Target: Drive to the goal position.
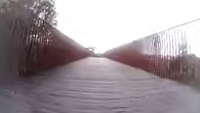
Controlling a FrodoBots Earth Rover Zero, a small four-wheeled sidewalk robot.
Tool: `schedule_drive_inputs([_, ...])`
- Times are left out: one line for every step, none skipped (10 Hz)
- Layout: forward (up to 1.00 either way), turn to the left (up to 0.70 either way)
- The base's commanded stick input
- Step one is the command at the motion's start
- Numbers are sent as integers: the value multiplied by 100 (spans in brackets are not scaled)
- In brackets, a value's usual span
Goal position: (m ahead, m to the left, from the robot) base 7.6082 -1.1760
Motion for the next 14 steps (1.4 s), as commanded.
schedule_drive_inputs([70, 0])
schedule_drive_inputs([70, 0])
schedule_drive_inputs([70, 0])
schedule_drive_inputs([70, 0])
schedule_drive_inputs([70, 0])
schedule_drive_inputs([70, 0])
schedule_drive_inputs([70, 0])
schedule_drive_inputs([70, 0])
schedule_drive_inputs([70, 0])
schedule_drive_inputs([70, 0])
schedule_drive_inputs([70, -35])
schedule_drive_inputs([70, -35])
schedule_drive_inputs([70, -35])
schedule_drive_inputs([70, -35])
